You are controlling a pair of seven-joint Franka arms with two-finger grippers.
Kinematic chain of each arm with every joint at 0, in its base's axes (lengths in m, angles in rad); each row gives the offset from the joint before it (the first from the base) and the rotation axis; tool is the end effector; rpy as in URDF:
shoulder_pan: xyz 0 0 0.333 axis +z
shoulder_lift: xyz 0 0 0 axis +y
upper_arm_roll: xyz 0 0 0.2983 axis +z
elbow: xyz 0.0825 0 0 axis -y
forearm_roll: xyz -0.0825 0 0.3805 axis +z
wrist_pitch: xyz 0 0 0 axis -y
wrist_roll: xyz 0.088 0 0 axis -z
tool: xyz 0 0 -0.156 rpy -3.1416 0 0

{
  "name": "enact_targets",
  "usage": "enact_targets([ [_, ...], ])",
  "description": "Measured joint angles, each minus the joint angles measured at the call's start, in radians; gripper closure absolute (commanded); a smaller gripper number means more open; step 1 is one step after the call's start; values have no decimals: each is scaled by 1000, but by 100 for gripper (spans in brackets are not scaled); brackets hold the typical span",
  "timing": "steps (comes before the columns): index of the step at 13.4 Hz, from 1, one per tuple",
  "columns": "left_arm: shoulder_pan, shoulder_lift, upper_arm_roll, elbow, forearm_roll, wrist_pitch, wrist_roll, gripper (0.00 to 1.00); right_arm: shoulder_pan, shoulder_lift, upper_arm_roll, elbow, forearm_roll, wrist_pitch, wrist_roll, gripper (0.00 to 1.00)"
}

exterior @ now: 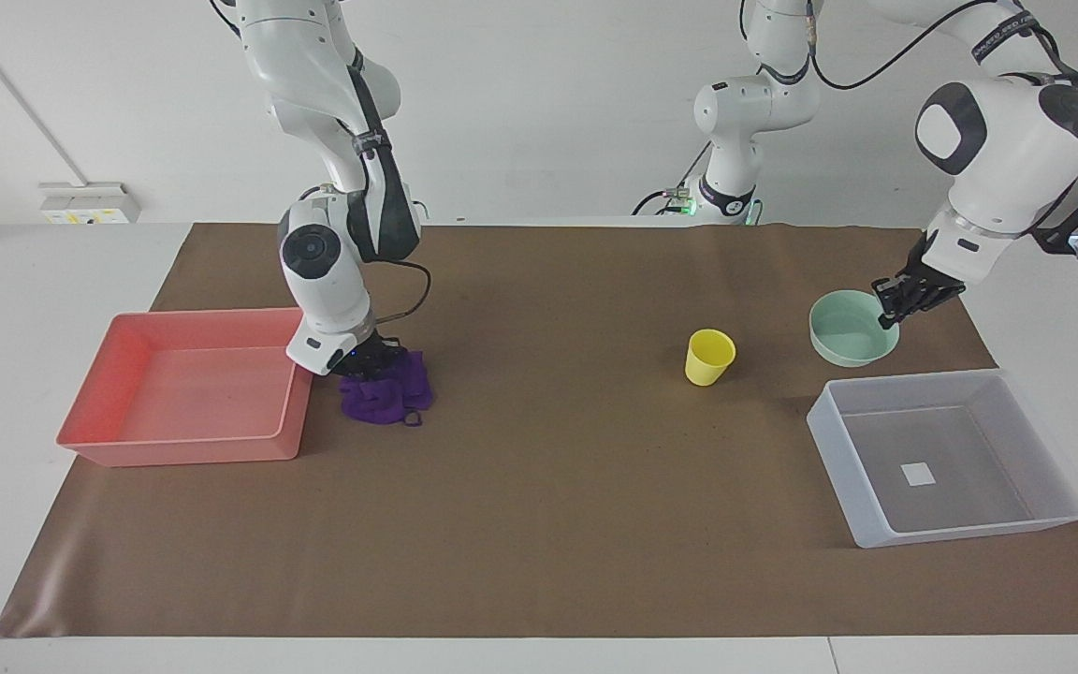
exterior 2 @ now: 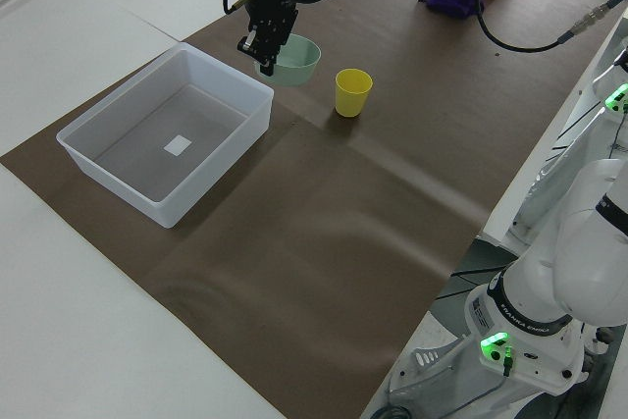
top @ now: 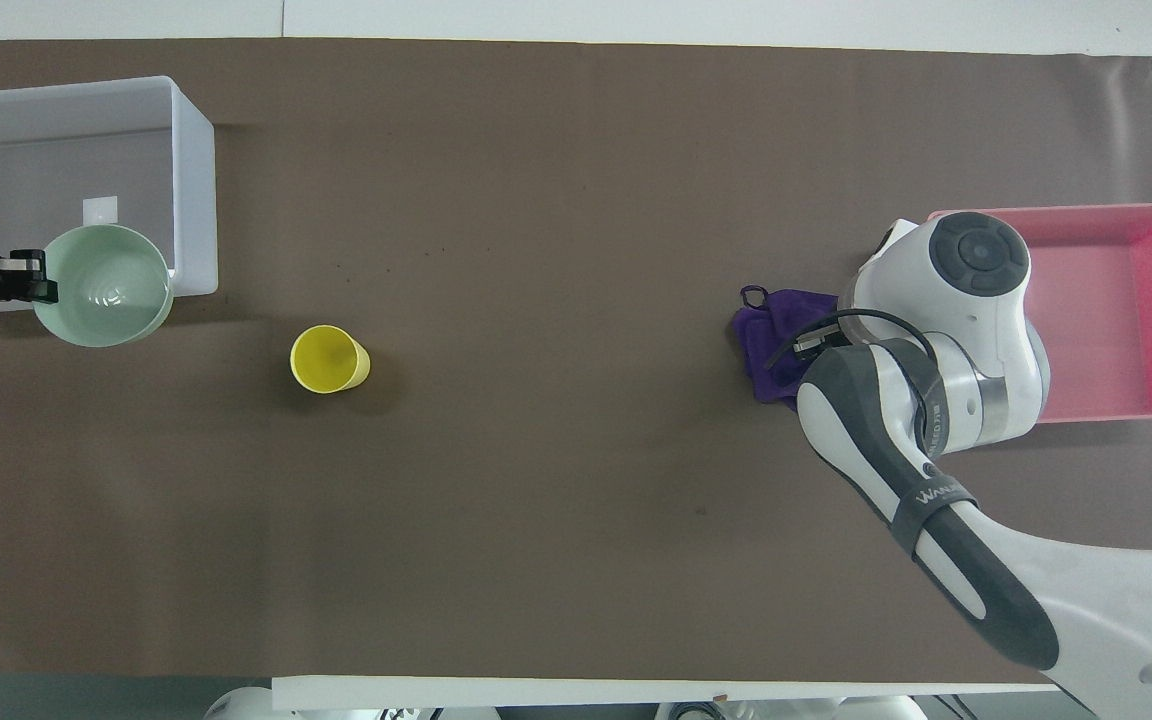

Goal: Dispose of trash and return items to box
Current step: 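Lift the green bowl into the white bin while the right gripper grasps the cloth, then release the bowl in the white bin while the right gripper lifts the cloth, then drop the purple cloth into the pink bin while the left gripper grasps the cup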

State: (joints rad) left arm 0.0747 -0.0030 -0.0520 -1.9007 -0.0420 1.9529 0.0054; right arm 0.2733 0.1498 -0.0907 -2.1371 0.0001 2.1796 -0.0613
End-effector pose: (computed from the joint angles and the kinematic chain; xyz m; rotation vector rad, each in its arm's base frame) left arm 0.5649 0.0081 0.4367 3.1015 0.0494 0.0865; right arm 0.5292 0.0973 0.2639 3.0941 0.3796 -0.1649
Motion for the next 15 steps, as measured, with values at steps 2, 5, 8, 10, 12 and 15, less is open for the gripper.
enact_targets([
  [2, 44, 133, 4, 74, -6, 82, 1, 100, 1, -10, 2, 93, 0, -112, 0, 100],
  [5, 84, 379, 7, 286, -10, 125, 3, 100, 0, -41, 2, 256, -2, -322, 0, 100],
  [8, 87, 506, 3, 327, -10, 298, 5, 0, -11, -96, -8, 418, -16, -524, 0, 100],
  [10, 86, 520, -3, 290, -10, 375, 9, 0, -53, -154, -12, 459, -75, -582, -1, 100],
  [12, 85, 483, -7, 333, -10, 282, 10, 0, -118, -184, -16, 460, -107, -589, -28, 100],
  [15, 28, 301, -15, 364, -10, -29, -7, 0, -249, -185, -21, 413, -109, -540, -153, 100],
])
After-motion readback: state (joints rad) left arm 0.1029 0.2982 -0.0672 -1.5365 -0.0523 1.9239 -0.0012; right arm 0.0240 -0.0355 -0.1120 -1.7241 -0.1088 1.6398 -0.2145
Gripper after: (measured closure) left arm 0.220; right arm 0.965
